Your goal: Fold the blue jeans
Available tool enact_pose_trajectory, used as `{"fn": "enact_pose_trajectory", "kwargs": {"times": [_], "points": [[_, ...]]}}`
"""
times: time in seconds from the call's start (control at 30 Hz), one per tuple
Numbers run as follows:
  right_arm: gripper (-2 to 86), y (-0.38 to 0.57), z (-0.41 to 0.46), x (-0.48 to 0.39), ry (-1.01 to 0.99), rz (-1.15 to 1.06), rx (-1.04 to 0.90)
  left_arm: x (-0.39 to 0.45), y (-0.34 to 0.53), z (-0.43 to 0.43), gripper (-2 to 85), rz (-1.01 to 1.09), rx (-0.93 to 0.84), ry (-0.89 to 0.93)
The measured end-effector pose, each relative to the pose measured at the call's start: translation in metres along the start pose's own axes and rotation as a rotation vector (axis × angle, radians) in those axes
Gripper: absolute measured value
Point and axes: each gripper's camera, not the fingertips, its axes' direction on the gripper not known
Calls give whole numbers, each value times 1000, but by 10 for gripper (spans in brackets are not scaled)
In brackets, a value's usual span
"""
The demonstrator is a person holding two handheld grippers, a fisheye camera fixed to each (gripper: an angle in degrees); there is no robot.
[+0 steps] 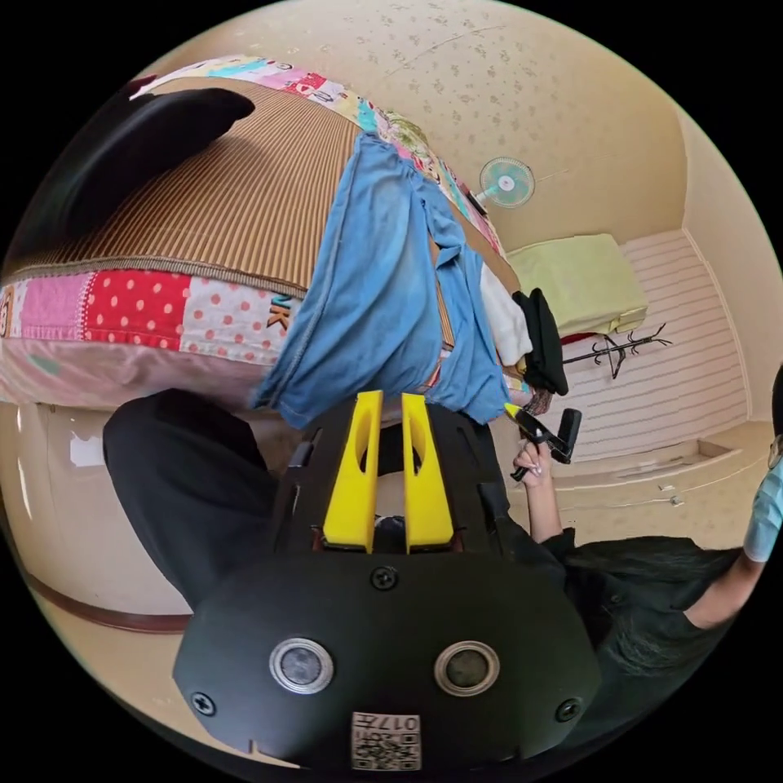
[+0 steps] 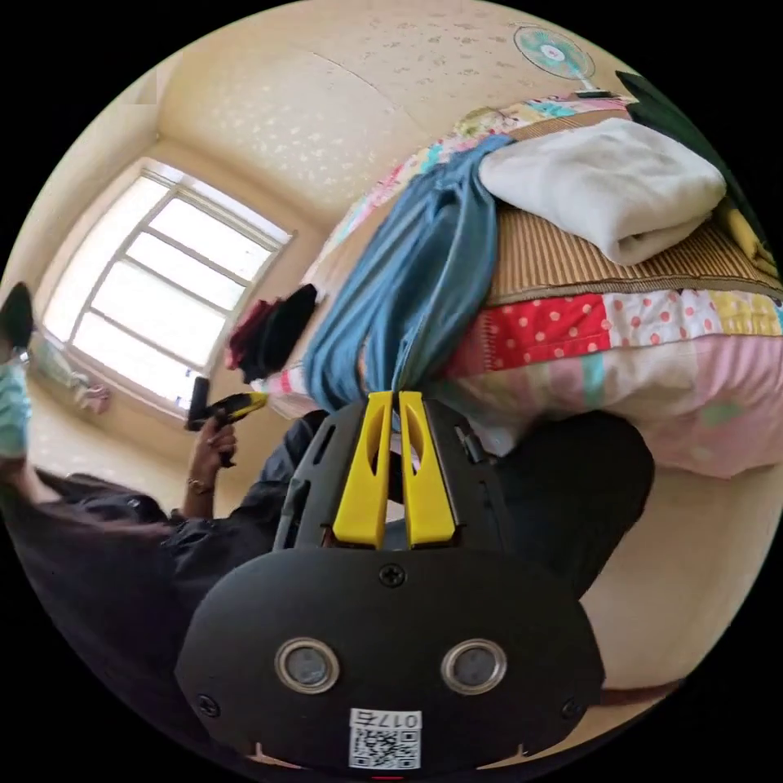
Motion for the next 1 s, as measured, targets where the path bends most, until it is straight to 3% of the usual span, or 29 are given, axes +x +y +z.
{"fn": "enact_pose_trajectory", "kwargs": {"times": [0.07,0.13,0.2,0.27,0.47,0.8,1.0], "points": [[18,22,-34,12,-99,25,111,22,2,11,78,42,-22,4],[17,42,-56,50,90,237,57,33,2,26,86,59,-57,25],[16,53,-63,65,216,306,6,44,0,43,87,84,-84,46],[16,60,-70,62,191,291,28,60,-2,67,87,111,-140,54],[17,56,-75,-6,124,87,68,143,-7,117,110,287,-238,112],[19,33,-10,-73,6,-125,-149,220,-19,211,116,410,-409,183],[24,16,32,-87,-81,-350,-488,205,-14,205,7,433,-329,182]]}}
